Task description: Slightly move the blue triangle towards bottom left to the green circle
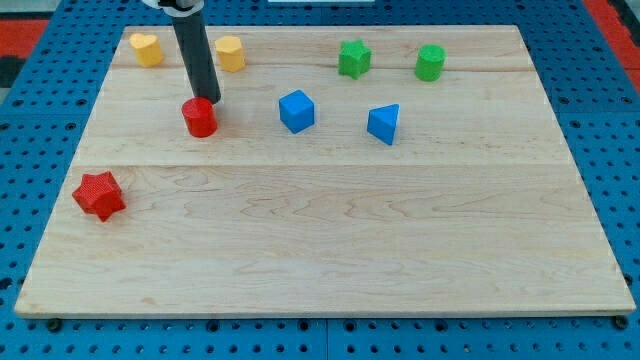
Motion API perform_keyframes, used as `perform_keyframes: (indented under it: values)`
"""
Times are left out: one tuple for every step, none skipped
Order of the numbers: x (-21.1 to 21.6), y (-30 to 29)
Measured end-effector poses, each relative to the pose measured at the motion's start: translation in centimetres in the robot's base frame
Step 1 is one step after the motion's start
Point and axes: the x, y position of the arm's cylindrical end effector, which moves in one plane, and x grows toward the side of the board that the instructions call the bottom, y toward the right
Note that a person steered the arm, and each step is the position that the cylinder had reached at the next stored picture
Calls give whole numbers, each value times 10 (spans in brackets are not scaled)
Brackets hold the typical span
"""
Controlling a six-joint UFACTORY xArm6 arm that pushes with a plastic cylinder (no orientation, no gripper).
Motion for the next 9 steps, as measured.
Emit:
perform_keyframes:
  values:
    - [-15, 66]
    - [-17, 126]
    - [-16, 157]
    - [-13, 225]
    - [4, 294]
    - [59, 303]
    - [85, 245]
    - [83, 201]
    - [58, 203]
